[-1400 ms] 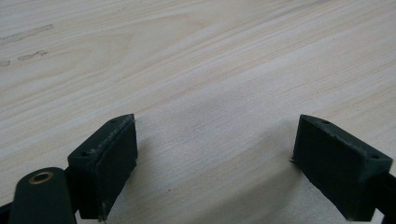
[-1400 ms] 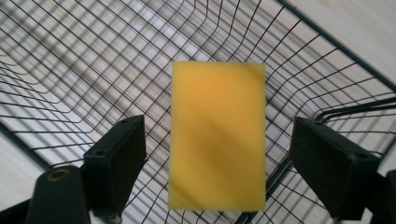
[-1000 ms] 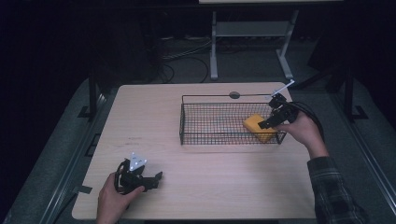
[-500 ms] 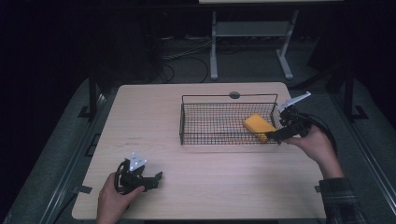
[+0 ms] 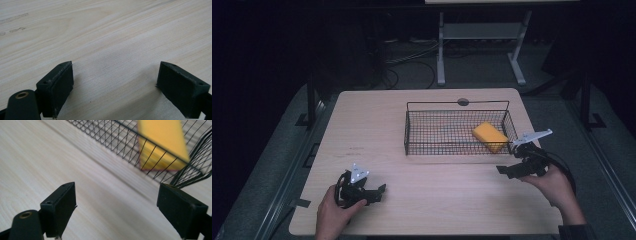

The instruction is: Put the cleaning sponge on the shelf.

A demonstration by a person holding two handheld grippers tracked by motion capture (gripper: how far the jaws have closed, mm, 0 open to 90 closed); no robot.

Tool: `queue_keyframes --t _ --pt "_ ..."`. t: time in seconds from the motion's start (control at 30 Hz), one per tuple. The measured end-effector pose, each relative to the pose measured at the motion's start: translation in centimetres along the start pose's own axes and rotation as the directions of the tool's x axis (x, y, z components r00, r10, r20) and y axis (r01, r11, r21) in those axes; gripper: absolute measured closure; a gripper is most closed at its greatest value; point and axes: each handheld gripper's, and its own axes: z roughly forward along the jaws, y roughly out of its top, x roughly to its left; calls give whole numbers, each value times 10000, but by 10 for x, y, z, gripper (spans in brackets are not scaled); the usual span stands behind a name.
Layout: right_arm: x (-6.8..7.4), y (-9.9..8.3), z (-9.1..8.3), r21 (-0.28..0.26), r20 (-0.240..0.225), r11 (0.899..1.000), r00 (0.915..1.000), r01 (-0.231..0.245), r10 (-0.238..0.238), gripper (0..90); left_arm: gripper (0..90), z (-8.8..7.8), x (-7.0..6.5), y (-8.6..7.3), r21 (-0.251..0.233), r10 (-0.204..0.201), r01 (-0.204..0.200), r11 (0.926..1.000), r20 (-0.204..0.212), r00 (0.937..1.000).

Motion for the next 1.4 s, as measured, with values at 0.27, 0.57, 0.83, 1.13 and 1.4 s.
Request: queue_keyframes --t 0.27,0.57,0.83,1.13,1.4 --pt "3 -31 12 -173 163 9996 9996 -233 236 136 128 0 0 0 -29 -7 7 10000 3 10000" --pt "5 -60 22 -476 364 9983 9987 -330 347 128 128 0 0 0 -24 29 -29 10000 -12 10000" --pt "4 -78 31 -581 564 9977 9977 -340 373 128 128 0 0 0 -25 22 -23 10000 -13 10000" --pt "6 -88 38 -941 583 9953 9979 -218 274 93 128 0 0 0 -28 25 -25 10000 -14 10000" --pt "5 -95 41 -1515 488 9884 9987 -60 135 50 128 0 0 0 -23 24 -24 10000 -16 10000"
